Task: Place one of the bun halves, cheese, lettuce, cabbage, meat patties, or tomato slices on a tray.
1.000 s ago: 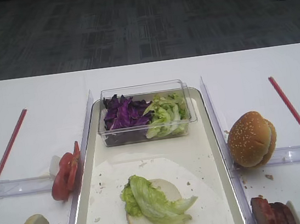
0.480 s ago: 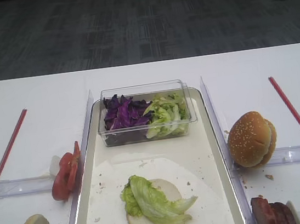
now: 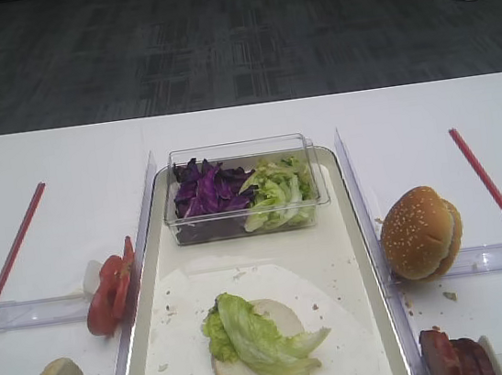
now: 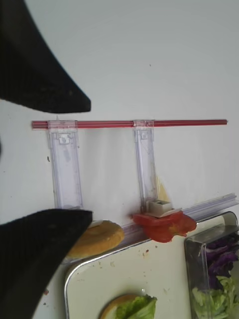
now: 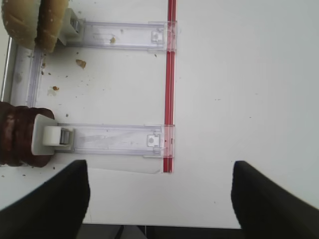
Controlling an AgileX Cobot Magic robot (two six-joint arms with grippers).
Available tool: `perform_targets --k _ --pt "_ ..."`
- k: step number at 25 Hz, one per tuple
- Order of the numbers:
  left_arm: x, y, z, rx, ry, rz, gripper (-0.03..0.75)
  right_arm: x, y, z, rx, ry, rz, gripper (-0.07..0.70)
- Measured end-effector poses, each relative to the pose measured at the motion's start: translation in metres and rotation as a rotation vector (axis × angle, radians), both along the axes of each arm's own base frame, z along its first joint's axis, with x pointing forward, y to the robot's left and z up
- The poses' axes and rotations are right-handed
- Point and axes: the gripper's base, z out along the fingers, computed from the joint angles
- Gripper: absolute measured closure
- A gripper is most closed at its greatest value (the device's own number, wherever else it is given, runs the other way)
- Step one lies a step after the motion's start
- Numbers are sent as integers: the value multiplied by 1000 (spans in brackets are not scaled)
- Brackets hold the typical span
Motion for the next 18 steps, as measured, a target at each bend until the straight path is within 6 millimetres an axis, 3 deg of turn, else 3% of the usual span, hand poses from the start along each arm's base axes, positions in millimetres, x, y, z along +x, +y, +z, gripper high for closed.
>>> perform_targets --k 18 --pt "0 0 0 0 0 0 288 -33 2 9 -12 -218 1 52"
